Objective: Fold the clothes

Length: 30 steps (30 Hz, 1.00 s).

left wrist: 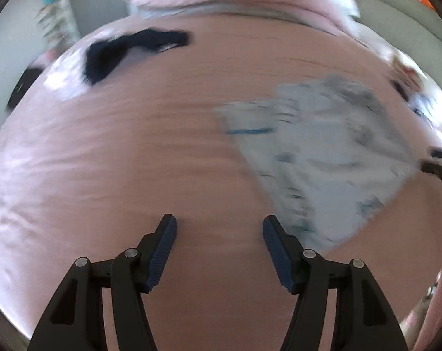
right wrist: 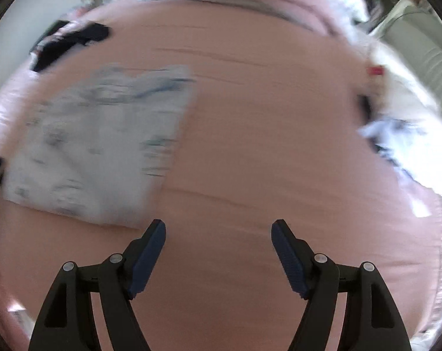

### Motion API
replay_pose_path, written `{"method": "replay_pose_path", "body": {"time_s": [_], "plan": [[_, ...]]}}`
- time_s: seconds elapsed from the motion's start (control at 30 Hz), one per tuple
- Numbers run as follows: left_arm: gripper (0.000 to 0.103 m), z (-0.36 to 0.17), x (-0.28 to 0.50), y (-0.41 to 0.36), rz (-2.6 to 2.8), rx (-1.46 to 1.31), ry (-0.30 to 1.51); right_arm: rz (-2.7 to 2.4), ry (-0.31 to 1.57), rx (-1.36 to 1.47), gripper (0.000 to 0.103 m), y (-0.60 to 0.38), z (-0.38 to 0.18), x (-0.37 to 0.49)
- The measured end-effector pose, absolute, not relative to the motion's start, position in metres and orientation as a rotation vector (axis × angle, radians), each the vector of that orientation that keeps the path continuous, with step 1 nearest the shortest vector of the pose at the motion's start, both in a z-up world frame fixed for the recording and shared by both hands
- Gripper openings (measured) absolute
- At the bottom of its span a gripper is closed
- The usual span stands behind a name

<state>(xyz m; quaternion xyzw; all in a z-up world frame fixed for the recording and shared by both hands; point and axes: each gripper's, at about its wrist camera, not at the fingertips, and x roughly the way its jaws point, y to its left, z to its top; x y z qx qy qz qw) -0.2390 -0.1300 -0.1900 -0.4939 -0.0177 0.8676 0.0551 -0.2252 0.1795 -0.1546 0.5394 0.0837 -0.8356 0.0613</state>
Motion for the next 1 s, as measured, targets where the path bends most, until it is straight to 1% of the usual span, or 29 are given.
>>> {"method": "replay_pose_path", "body": {"time_s": [0.03,0.07,0.1,0.17,0.2,0.37,0.43,0.53,0.6,0.67,0.73,0.77,0.8,0.83,0.87,0.9,0.97,1.0], "plan": [[0.060,-0.190,-0.242,-0.132,2.626,-1.495,-0.102,-2.502,0.148,1.639,0.074,0.191,-0.153,-0.228],[0.060,-0.191,-0.245,-0.134,2.618,-1.490,-0.149,-2.438,-0.049,1.658,0.074,0.207,-0.153,-0.233],[0.060,-0.191,-0.248,-0.137,2.609,-1.484,-0.197,-2.397,-0.167,1.667,0.075,0.211,-0.154,-0.237],[0.060,-0.192,-0.253,-0.141,2.589,-1.472,-0.290,-2.326,-0.314,1.651,0.075,0.214,-0.154,-0.243],[0.060,-0.192,-0.256,-0.143,2.578,-1.466,-0.337,-2.292,-0.379,1.642,0.075,0.215,-0.154,-0.246],[0.060,-0.194,-0.271,-0.154,2.514,-1.428,-0.565,-2.204,-0.484,1.644,0.075,0.199,-0.165,-0.267],[0.060,-0.195,-0.276,-0.159,2.485,-1.411,-0.654,-2.219,-0.449,1.642,0.076,0.188,-0.166,-0.272],[0.062,-0.199,-0.277,-0.155,2.495,-1.352,-0.661,-2.236,-0.388,1.623,0.083,0.172,-0.169,-0.285],[0.066,-0.201,-0.274,-0.152,2.499,-1.319,-0.671,-2.230,-0.326,1.617,0.098,0.161,-0.170,-0.286],[0.070,-0.201,-0.273,-0.148,2.500,-1.301,-0.660,-2.244,-0.223,1.614,0.099,0.149,-0.171,-0.286],[0.070,-0.199,-0.276,-0.139,2.505,-1.315,-0.585,-2.274,-0.097,1.610,0.099,0.131,-0.173,-0.282],[0.070,-0.198,-0.277,-0.135,2.503,-1.315,-0.564,-2.287,-0.030,1.604,0.096,0.121,-0.175,-0.279],[0.070,-0.198,-0.277,-0.132,2.497,-1.309,-0.564,-2.299,0.033,1.597,0.090,0.114,-0.175,-0.276],[0.070,-0.199,-0.278,-0.130,2.487,-1.306,-0.563,-2.301,0.052,1.584,0.083,0.117,-0.173,-0.268],[0.062,-0.199,-0.278,-0.128,2.476,-1.305,-0.562,-2.289,0.033,1.568,0.071,0.120,-0.170,-0.264],[0.052,-0.200,-0.278,-0.126,2.465,-1.304,-0.560,-2.278,0.017,1.553,0.065,0.122,-0.168,-0.259],[0.051,-0.201,-0.278,-0.124,2.448,-1.298,-0.552,-2.275,0.024,1.541,0.065,0.126,-0.170,-0.256],[0.051,-0.201,-0.277,-0.124,2.445,-1.292,-0.545,-2.274,0.039,1.522,0.067,0.131,-0.171,-0.254]]}}
